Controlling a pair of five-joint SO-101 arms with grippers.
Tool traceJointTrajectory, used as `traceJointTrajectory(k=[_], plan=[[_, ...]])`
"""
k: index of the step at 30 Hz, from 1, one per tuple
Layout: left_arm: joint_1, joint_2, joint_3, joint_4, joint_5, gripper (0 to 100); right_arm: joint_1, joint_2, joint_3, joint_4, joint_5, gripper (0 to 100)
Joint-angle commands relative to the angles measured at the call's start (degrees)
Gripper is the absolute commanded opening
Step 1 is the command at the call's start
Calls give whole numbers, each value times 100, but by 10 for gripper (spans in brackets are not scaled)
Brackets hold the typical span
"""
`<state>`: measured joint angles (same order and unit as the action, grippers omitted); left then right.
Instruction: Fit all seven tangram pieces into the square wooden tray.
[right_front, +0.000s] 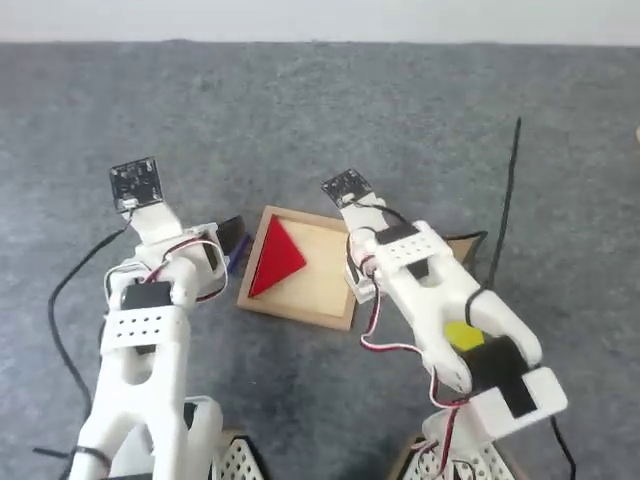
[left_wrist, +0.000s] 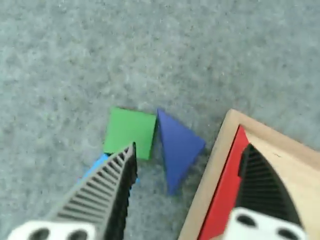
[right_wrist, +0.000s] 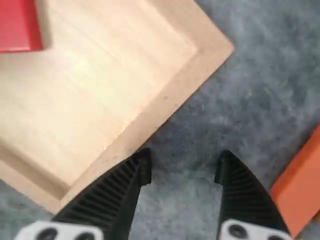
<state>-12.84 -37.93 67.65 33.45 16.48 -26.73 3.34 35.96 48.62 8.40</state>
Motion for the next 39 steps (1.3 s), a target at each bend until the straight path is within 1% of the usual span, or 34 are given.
traceJointTrajectory(k=[1, 5, 9, 14, 18, 22, 27, 32, 36, 38, 39], plan=[[-35, 9, -4, -141, 35, 314, -57, -92, -316, 57, -123, 234], [-35, 9, -4, -141, 35, 314, -110, -734, -299, 57, -589, 234], [-35, 9, -4, -141, 35, 314, -382, -1147, -158, 4, -642, 234], [-35, 18, 48, -246, 35, 314, -602, -875, 273, -664, -598, 234], [-35, 18, 92, -360, 35, 314, -444, -382, 281, -699, -589, 234], [-35, 18, 92, -360, 35, 314, -31, -312, 44, -154, -571, 234], [-35, 18, 92, -369, 35, 314, 453, -233, 26, 286, 413, 234], [-35, 18, 101, -369, 35, 314, 1051, -242, 35, 356, 1398, 234], [0, 18, 224, -378, 35, 314, 1385, -277, 9, 321, 1829, 234], [0, 9, 268, -422, 35, 314, 1429, -286, -62, 312, 1785, 234], [0, -18, 312, -580, 35, 314, 1437, -330, -70, 303, 1662, 234]])
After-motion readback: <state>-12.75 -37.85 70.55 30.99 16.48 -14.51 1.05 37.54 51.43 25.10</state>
